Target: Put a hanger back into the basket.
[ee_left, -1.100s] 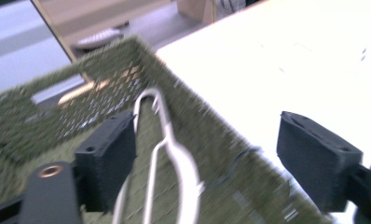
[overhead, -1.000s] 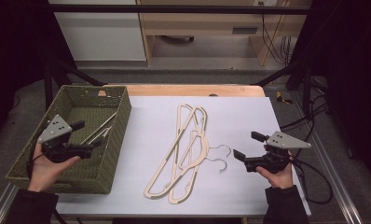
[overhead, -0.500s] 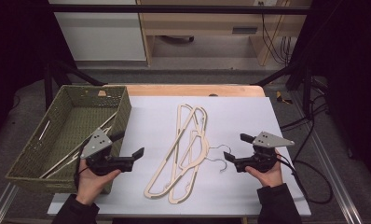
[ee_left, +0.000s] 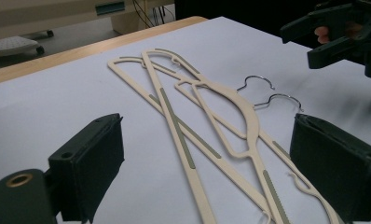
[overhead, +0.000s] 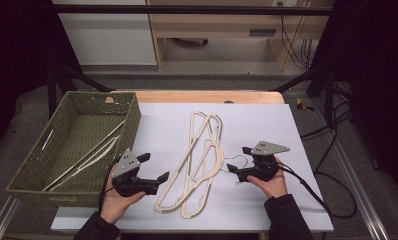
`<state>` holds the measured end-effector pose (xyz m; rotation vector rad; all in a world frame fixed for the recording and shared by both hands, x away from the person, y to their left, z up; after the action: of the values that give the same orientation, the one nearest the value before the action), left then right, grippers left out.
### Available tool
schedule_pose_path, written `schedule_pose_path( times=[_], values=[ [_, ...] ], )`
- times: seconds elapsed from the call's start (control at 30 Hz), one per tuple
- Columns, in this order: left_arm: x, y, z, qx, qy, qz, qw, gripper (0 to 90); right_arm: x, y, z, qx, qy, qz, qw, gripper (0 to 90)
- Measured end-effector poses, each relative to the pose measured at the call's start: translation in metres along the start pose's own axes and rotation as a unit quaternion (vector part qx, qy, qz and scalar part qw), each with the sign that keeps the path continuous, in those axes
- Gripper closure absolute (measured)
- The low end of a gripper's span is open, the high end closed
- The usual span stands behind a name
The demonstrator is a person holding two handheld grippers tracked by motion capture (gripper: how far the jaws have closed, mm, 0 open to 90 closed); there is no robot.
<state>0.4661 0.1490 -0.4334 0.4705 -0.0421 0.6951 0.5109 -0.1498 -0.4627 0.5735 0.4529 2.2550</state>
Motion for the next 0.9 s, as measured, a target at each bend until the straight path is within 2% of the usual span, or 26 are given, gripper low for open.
schedule_pose_path(
  times=[0.3,0.4,0.67,0.9],
  values=[
    [-0.002,-0.006,-0.009,0.010,-0.001,-0.008,0.9999,9.9,-0.002,-0.027,-0.013,0.049,0.008,-0.002,0.9988,28.3],
    [-0.003,-0.008,-0.010,0.013,-0.003,-0.009,0.9999,10.3,-0.001,-0.036,-0.018,0.071,0.017,0.000,0.9974,35.0],
    [-0.006,-0.012,-0.013,0.022,-0.010,-0.015,0.9996,10.6,-0.001,-0.051,-0.033,0.115,0.022,0.008,0.9931,53.3],
    [-0.010,-0.016,-0.016,0.027,-0.012,-0.023,0.9993,11.1,-0.006,-0.058,-0.039,0.130,0.031,-0.004,0.9910,69.7]
  ],
)
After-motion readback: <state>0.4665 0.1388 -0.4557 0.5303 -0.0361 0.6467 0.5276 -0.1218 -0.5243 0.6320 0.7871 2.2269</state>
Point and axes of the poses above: each handheld gripper's, and its own axes: y roughly backward along the jaws, z roughly out of its top, x roughly to its left, the point moved 7 cm from there along -y, roughly forward along the jaws, and after that the axes turned 14 degrees about -y, right-handed, at the moved point
